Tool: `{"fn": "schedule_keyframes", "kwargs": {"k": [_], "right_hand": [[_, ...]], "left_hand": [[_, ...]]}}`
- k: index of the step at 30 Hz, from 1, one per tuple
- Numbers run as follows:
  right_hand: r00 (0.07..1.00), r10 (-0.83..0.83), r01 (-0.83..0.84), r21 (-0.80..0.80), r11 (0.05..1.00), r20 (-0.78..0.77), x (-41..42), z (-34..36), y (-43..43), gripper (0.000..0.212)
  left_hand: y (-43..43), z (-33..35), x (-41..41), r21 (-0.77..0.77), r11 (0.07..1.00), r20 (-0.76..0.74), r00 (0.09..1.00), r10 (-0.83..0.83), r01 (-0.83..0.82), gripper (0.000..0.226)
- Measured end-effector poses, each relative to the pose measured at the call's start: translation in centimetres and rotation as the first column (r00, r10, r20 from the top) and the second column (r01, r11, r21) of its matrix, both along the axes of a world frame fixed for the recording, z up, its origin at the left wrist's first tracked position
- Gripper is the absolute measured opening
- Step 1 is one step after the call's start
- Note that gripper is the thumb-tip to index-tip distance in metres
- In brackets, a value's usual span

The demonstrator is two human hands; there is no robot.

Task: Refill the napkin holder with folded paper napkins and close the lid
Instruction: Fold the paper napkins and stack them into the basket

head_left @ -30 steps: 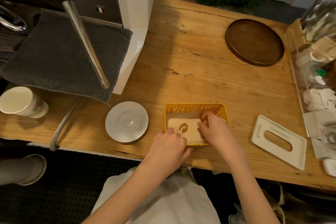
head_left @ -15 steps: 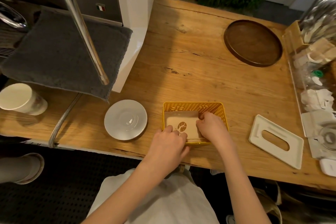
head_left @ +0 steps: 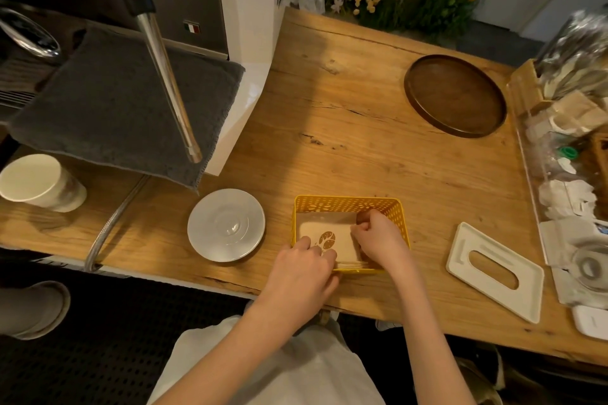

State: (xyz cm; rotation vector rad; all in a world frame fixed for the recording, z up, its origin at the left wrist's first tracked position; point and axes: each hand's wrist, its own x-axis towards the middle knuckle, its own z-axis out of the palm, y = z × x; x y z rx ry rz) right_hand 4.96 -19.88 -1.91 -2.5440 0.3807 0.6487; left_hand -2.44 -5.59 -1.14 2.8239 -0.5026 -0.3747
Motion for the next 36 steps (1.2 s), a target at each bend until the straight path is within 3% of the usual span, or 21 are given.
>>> {"fn": "schedule_keyframes", "kwargs": {"k": [4, 9, 16, 27, 33, 36], "right_hand": [[1.000, -0.019, 0.019, -0.012, 1.000, -0.002, 0.3, -0.1, 0.2, 0.021], [0.991, -0.078, 0.089, -0.104, 0.991, 0.109, 0.1, -0.4, 1.0, 0.017], [0.980, -0.019, 0.065, -0.229, 0.971, 0.197, -0.1, -0.1, 1.7, 0.018], [0.996, -0.012, 0.022, -0.118, 0.993, 0.085, -0.2, 0.2, 1.3, 0.027], [0.990, 0.049, -0.019, -0.218, 0.976, 0.133, -0.8, 0.8, 1.0, 0.029], [0.991, 0.065, -0.048, -0.142, 0.989, 0.116, -1.1, 0.8, 1.3, 0.026]], "left_hand": [[0.0, 0.1, 0.0, 0.006, 1.000, 0.008, 1.000, -0.005, 0.005, 0.034], [0.0, 0.0, 0.0, 0.009, 1.000, 0.022, 1.000, -0.010, 0.009, 0.033], [0.1, 0.0, 0.0, -0.005, 1.000, 0.034, 0.999, -0.016, 0.016, 0.033], [0.2, 0.1, 0.5, 0.010, 0.999, -0.004, 0.999, -0.053, 0.053, 0.035], [0.3, 0.0, 0.5, -0.001, 0.997, -0.003, 0.997, -0.075, 0.075, 0.039], [0.4, 0.1, 0.4, -0.017, 0.997, 0.001, 0.997, -0.071, 0.071, 0.037]]}}
